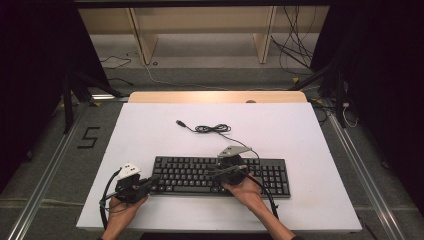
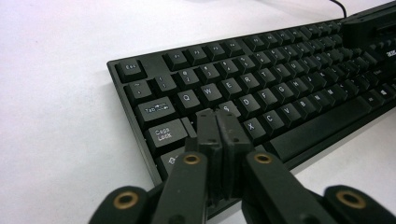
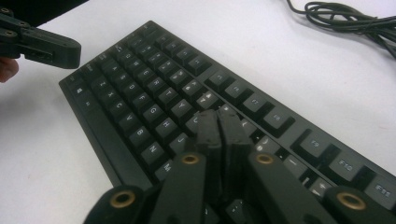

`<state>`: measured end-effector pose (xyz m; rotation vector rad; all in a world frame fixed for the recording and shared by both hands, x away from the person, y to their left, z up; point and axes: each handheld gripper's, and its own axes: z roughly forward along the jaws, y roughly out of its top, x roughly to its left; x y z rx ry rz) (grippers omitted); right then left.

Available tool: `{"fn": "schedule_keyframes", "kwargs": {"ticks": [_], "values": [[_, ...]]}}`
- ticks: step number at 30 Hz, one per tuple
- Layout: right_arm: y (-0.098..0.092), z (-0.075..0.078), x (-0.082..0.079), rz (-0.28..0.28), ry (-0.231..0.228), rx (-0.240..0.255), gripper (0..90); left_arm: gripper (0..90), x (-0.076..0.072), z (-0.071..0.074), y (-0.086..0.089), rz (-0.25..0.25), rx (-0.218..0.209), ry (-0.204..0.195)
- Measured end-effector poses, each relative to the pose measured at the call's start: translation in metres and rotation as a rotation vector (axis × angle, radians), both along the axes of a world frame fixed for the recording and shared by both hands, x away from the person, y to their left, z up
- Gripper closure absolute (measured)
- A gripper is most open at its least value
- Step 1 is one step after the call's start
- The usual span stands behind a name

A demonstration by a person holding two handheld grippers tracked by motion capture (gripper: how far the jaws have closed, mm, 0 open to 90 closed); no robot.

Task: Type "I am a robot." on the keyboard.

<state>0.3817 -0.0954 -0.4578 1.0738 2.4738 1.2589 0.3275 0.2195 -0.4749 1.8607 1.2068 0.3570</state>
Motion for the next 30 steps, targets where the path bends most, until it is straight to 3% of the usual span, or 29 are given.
{"fn": "schedule_keyframes", "kwargs": {"ticks": [30], "values": [[0.020, -0.012, 0.008, -0.019, 0.005, -0.045, 90.0, 88.9, 0.006, -0.005, 0.000, 0.003, 0.020, 0.041]]}}
